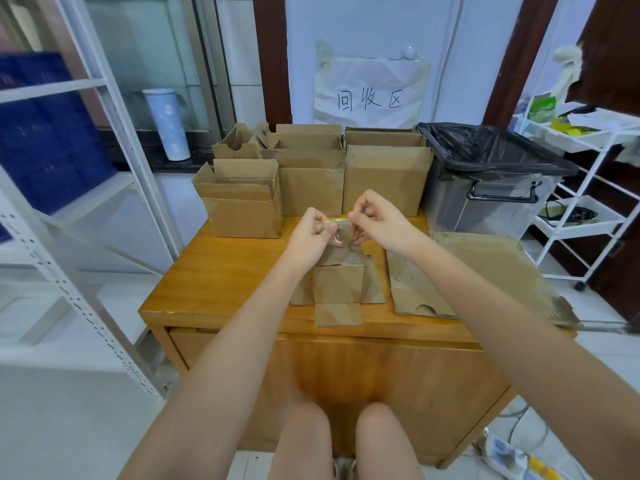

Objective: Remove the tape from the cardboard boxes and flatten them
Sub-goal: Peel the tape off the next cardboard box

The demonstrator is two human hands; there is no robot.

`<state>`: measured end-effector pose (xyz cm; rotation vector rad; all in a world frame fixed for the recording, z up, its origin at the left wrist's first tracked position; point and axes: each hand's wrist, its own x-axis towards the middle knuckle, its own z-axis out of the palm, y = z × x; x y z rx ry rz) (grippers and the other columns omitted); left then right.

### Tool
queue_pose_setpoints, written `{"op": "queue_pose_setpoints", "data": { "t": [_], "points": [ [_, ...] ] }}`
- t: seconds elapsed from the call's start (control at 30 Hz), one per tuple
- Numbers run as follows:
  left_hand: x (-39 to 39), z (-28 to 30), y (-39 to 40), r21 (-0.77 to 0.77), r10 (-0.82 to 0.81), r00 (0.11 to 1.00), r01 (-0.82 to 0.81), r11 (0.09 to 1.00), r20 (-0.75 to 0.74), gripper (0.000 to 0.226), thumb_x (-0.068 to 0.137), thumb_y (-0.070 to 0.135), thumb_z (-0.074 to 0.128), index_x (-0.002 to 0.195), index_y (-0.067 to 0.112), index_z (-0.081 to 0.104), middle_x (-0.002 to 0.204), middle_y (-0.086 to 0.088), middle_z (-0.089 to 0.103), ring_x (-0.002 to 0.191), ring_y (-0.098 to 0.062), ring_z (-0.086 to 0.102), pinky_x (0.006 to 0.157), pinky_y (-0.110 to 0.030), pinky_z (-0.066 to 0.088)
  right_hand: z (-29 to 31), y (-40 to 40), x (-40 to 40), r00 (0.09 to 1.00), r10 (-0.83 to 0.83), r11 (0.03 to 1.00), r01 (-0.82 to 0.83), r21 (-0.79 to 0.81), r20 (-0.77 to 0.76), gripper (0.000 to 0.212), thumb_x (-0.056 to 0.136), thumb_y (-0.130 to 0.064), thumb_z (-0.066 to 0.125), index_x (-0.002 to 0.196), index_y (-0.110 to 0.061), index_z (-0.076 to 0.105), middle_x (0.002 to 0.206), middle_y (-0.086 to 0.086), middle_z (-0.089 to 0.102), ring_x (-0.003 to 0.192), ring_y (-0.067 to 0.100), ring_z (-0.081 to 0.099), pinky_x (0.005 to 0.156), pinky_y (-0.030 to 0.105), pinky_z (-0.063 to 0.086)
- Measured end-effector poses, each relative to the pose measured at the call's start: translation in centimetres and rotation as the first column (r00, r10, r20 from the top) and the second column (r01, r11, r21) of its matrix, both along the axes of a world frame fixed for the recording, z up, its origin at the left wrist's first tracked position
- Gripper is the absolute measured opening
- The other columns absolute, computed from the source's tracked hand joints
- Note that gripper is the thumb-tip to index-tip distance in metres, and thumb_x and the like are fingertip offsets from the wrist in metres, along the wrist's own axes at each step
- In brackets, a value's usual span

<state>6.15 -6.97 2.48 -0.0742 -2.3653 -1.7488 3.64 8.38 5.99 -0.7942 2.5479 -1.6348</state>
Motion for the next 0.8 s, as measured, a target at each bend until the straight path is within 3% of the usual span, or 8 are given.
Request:
{"op": "queue_pose_setpoints", "data": {
  "t": [0.13, 0.23, 0.37, 0.47, 0.53, 0.6, 0.73, 0.8],
  "points": [
    [-0.3, -0.3, 0.2, -0.011, 0.046, 0.999, -0.046, 0.999, 0.008, 0.019, 0.100, 0.019, 0.049, 0.084, 0.022, 0.039, 0.063, 0.009, 0.067, 0.077, -0.010, 0.067, 0.086, -0.035, 0.046, -0.6, -0.1, -0.3, 0.997, -0.048, 0.994, 0.054, -0.095, 0.064, 0.012, 0.098, -0.012, 0.050, 0.087, -0.011, 0.047, 0.088, 0.020, 0.055, 0.072, 0.021, 0.062, 0.061, 0.030, 0.060],
    [-0.4, -0.3, 0.3, 0.018, 0.055, 0.998, -0.055, 0.998, 0.018, 0.018, 0.100, 0.019, 0.048, 0.085, 0.020, 0.040, 0.064, 0.008, 0.067, 0.085, -0.015, 0.067, 0.086, -0.034, 0.045, -1.1, 0.2, -0.5, 0.993, -0.059, 0.989, 0.072, -0.126, 0.106, 0.013, 0.095, -0.023, 0.057, 0.101, -0.012, 0.053, 0.103, 0.016, 0.061, 0.086, 0.017, 0.065, 0.068, 0.027, 0.059],
    [0.2, 0.2, 0.4, 0.082, 0.043, 0.999, -0.045, 0.996, 0.025, 0.015, 0.101, 0.018, 0.047, 0.088, 0.015, 0.040, 0.067, 0.002, 0.067, 0.077, -0.006, 0.065, 0.069, -0.015, 0.043, -1.6, 0.7, -0.3, 0.966, -0.054, 0.999, 0.051, 0.018, 0.254, 0.044, 0.083, -0.049, 0.065, 0.112, -0.017, 0.058, 0.113, 0.001, 0.064, 0.104, 0.012, 0.063, 0.097, 0.031, 0.050],
    [0.2, 0.5, 0.2, 0.135, 0.066, 0.997, -0.071, 0.988, 0.043, 0.013, 0.099, 0.016, 0.051, 0.090, 0.012, 0.042, 0.070, 0.001, 0.064, 0.056, 0.005, 0.061, 0.058, -0.010, 0.044, -1.7, 0.9, -0.1, 0.976, -0.068, 0.988, 0.036, 0.153, 0.208, 0.064, 0.078, -0.045, 0.072, 0.127, -0.011, 0.052, 0.115, -0.001, 0.063, 0.101, 0.007, 0.061, 0.084, 0.015, 0.049],
    [0.1, 0.7, 0.1, 0.169, 0.067, 0.994, -0.081, 0.982, 0.088, 0.013, 0.098, 0.017, 0.053, 0.089, 0.012, 0.044, 0.070, -0.001, 0.066, 0.057, 0.004, 0.063, 0.061, -0.011, 0.046, -1.9, 0.6, 0.1, 0.986, -0.092, 0.988, 0.074, 0.133, 0.138, 0.060, 0.077, -0.026, 0.079, 0.126, -0.006, 0.051, 0.099, -0.001, 0.065, 0.088, 0.004, 0.062, 0.072, 0.007, 0.047],
    [0.0, 0.9, 0.0, 0.208, 0.063, 0.991, -0.087, 0.974, 0.119, 0.014, 0.097, 0.016, 0.054, 0.087, 0.013, 0.045, 0.064, -0.001, 0.068, 0.063, -0.005, 0.066, 0.071, -0.018, 0.048, -2.2, 0.1, 0.2, 0.988, -0.130, 0.986, 0.121, 0.111, 0.081, 0.054, 0.078, -0.012, 0.078, 0.123, -0.001, 0.052, 0.089, 0.003, 0.065, 0.081, 0.010, 0.061, 0.071, 0.008, 0.047],
    [0.3, 1.0, 0.2, 0.222, 0.075, 0.992, -0.096, 0.970, 0.101, 0.012, 0.097, 0.014, 0.055, 0.092, 0.008, 0.045, 0.070, -0.004, 0.065, 0.053, 0.001, 0.064, 0.057, -0.009, 0.047, -2.5, -0.7, 0.1, 0.980, -0.196, 0.967, 0.190, 0.168, 0.020, 0.033, 0.085, -0.011, 0.072, 0.111, 0.004, 0.059, 0.091, 0.016, 0.070, 0.085, 0.018, 0.060, 0.085, 0.033, 0.048],
    [0.1, 0.7, 0.2, 0.199, 0.078, 0.994, -0.093, 0.976, 0.082, 0.012, 0.097, 0.014, 0.054, 0.094, 0.008, 0.044, 0.071, -0.005, 0.066, 0.054, 0.002, 0.064, 0.060, -0.012, 0.047, -2.7, -0.7, 0.1, 0.980, -0.195, 0.969, 0.187, 0.158, 0.036, 0.022, 0.086, -0.008, 0.069, 0.102, 0.004, 0.060, 0.088, 0.016, 0.066, 0.082, 0.018, 0.058, 0.082, 0.033, 0.048]
  ]
}}
